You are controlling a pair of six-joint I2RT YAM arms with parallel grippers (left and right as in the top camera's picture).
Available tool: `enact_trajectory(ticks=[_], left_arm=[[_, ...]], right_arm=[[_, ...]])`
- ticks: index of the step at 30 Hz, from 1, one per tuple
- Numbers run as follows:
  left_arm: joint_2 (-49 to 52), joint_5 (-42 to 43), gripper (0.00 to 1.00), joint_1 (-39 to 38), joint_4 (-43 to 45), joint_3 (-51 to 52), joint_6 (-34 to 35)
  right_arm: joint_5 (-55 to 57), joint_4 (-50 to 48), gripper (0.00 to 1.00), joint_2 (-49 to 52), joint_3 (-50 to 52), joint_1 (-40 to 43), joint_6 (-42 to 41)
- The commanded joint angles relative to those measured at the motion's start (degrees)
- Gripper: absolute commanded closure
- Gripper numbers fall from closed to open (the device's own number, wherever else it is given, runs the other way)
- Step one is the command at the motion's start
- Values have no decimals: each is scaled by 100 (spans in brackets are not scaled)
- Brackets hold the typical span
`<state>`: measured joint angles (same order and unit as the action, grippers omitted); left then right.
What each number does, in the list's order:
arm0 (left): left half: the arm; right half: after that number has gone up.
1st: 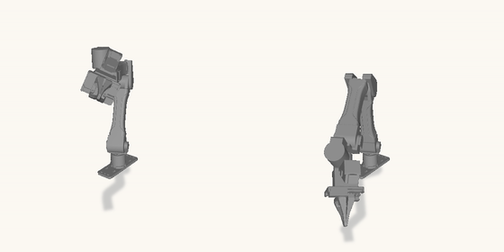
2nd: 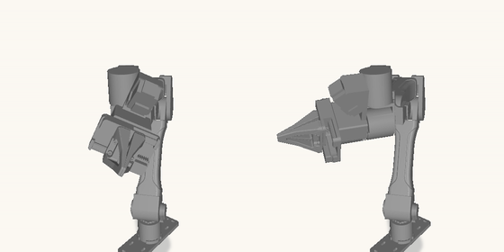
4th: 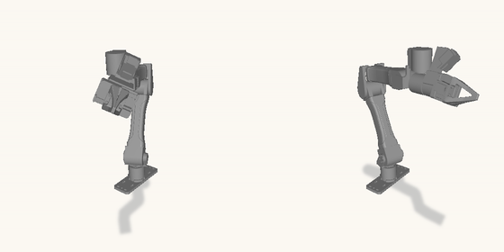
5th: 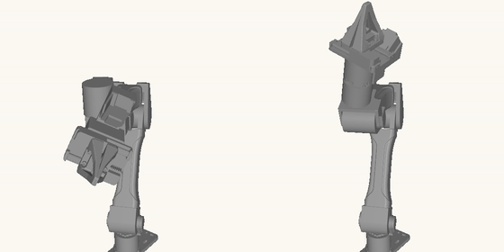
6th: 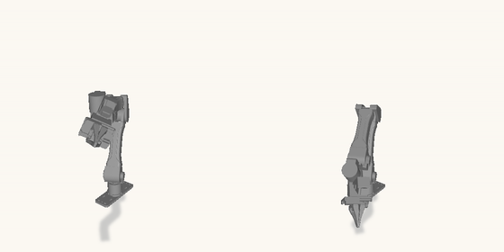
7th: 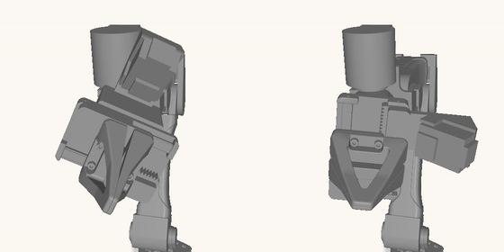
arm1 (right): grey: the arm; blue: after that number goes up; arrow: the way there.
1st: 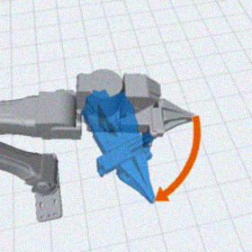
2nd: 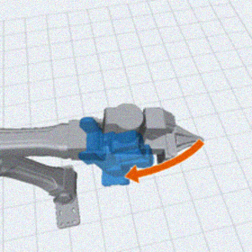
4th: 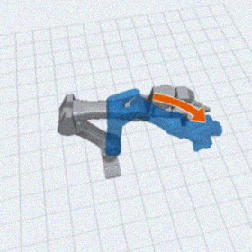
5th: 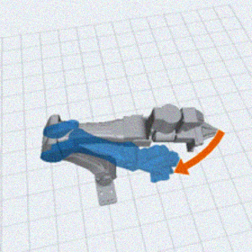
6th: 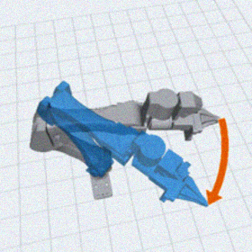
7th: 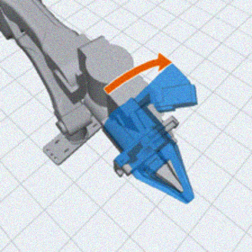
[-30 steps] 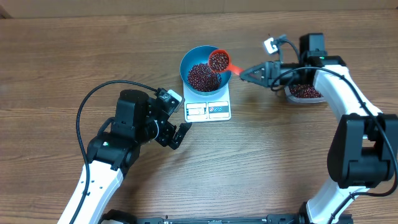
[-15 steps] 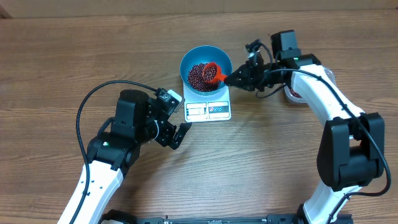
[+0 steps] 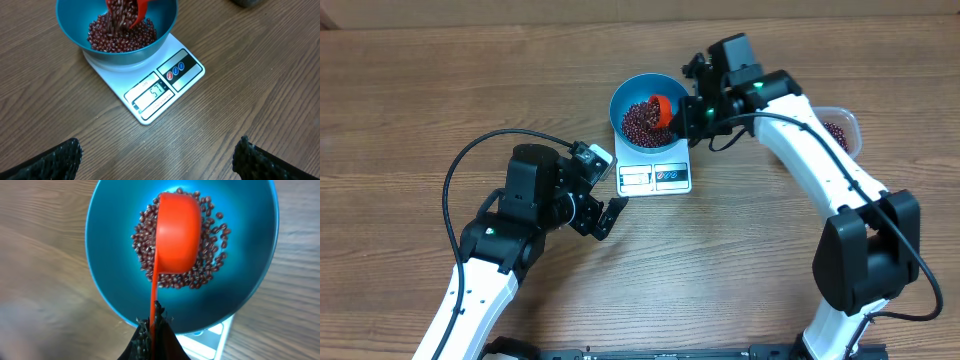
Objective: Scoop item into bowl and weigh 150g on scale
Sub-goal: 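Tilt the scoop with the right gripper to pour beans into the bowl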
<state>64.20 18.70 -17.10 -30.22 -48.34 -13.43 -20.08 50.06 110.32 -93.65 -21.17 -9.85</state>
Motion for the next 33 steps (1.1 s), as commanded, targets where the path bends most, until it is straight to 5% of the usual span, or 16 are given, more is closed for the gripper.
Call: enact_trajectory(ticks=[1,13,33], left_arm=[[31,39,1,31,7,22,79],[31,39,0,31,7,22,79],[31,39,0,31,7,22,79]], right_arm=[[1432,63,96,-116,-382,-315,140],[4188,238,96,-146,-697,-1272,348],[3993,297,96,-299,-697,-1434,415]])
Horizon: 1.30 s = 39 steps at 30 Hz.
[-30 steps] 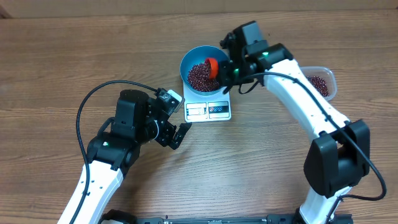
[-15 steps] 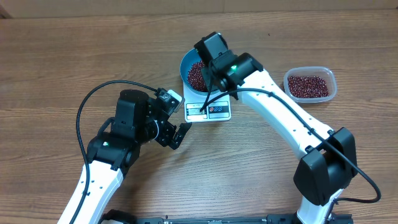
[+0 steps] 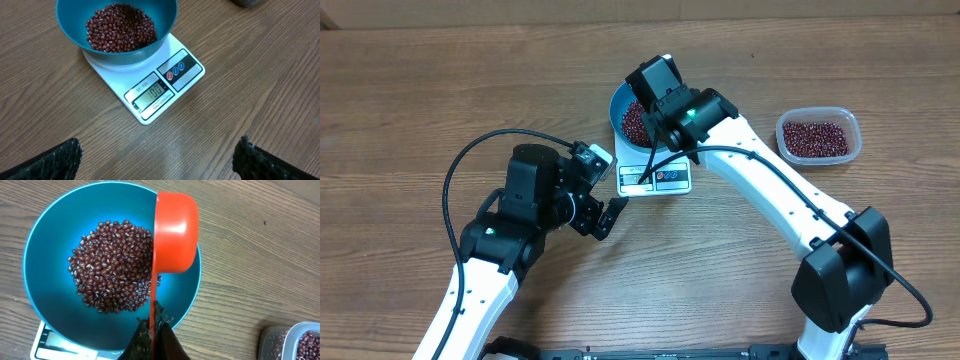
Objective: Scoop item into bowl and weigh 150g on scale
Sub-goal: 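Tilt the scoop with the right gripper to pour beans into the bowl, then carry the empty scoop right back to the bean tub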
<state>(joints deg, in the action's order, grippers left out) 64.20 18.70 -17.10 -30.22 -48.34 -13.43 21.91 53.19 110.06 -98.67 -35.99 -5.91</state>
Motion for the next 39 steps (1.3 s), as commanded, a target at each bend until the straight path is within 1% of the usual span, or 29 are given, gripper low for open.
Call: enact_trajectory(ticks=[1,11,16,20,23,29,31,36,39], left_arm=[[31,39,0,31,7,22,79],[31,39,1,31,7,22,79],[31,39,0,31,7,22,79],[31,39,1,31,7,22,79],[31,39,1,31,7,24,79],[31,39,1,31,7,22,79],[31,39,0,31,4,22,79],[31,39,0,31,7,22,79],[31,39,0,31,7,22,79]], right_arm=[[-323,-13,96,-282,-195,76,20],[-1434,-13,96,-669,-195,597,2],[-2085,55,96,-1054,-195,1067,2],[-2498,321,96,-1379,-195,1617,42],[-2527,710,96,-1561,-195,2111,57],[-2544,1698,96,-1611,-166,3071,634],[-2498,1908,96,-1609,-118,3351,691],[-2286,2033,96,-1609,157,3884,739],[-2192,1991,96,-1606,365,4059,774]])
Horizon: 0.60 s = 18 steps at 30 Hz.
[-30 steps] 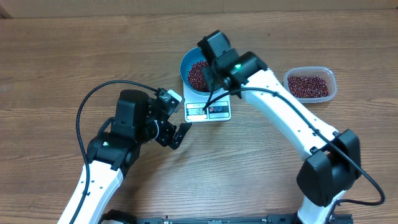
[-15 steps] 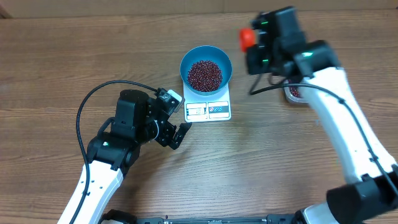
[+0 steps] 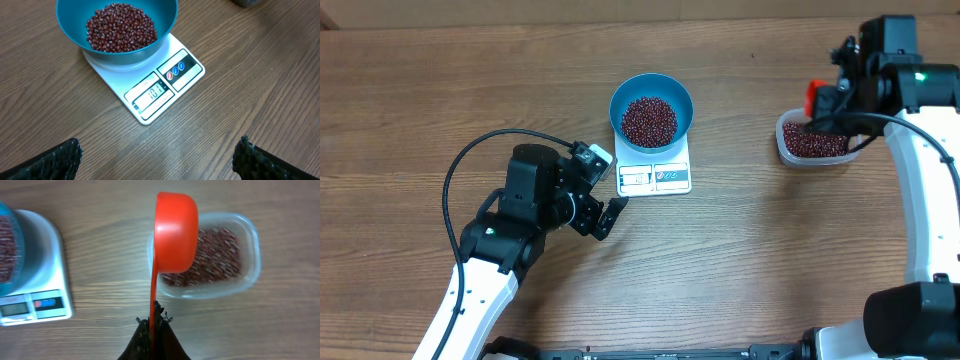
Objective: Scoop item into bowl and weigh 150g on scale
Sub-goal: 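Carry the empty scoop right back to the bean tub, then dip the scoop in the right gripper into the red beans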
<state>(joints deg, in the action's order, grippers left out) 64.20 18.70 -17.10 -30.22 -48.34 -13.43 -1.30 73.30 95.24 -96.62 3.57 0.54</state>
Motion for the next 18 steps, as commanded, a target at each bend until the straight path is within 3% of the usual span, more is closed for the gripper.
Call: enact_trajectory(ticks=[1,18], left_arm=[[31,39,0,31,7,24,79],[31,39,1,31,7,22,79]], right_arm=[[195,-70,96,-125,260,142,133],[1587,-706,96,658,1016,170,127]])
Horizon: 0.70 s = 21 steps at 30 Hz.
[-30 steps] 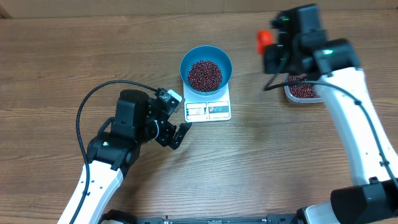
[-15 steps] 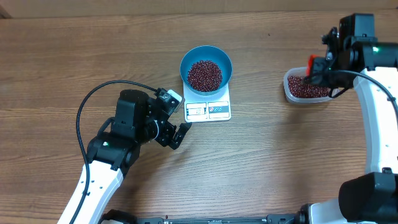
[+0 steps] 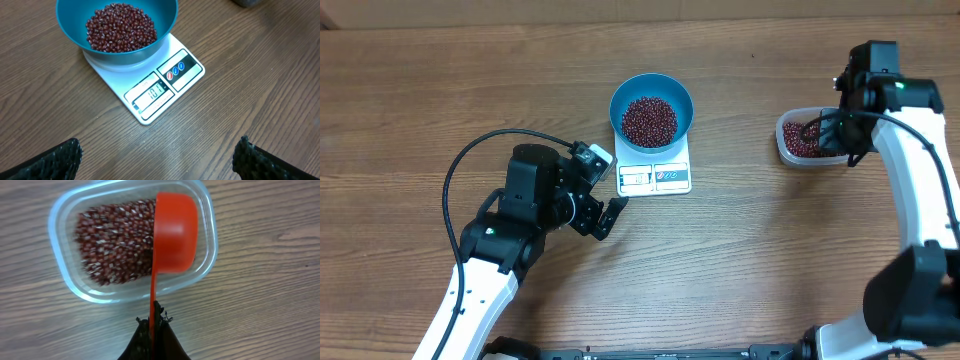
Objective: Scoop item into bowl and weigh 150g on scale
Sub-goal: 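Dip the scoop in the right gripper into the red beans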
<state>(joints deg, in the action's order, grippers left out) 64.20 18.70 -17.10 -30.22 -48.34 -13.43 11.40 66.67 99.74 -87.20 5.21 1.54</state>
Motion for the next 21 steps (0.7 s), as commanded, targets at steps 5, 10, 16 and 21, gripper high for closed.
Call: enact_trajectory(ticks=[5,10,16,21], left_arm=[[31,39,0,31,7,22,79],[31,39,0,31,4,24,79],[31,39,0,31,7,22,79],[33,39,1,31,7,24,79]], right_arm=[[315,-125,96,627,74,7,26],[17,-219,96,774,74,7,28],[-970,-256,96,774,76,7,326],[-1561,-260,96,774,74,22,476]])
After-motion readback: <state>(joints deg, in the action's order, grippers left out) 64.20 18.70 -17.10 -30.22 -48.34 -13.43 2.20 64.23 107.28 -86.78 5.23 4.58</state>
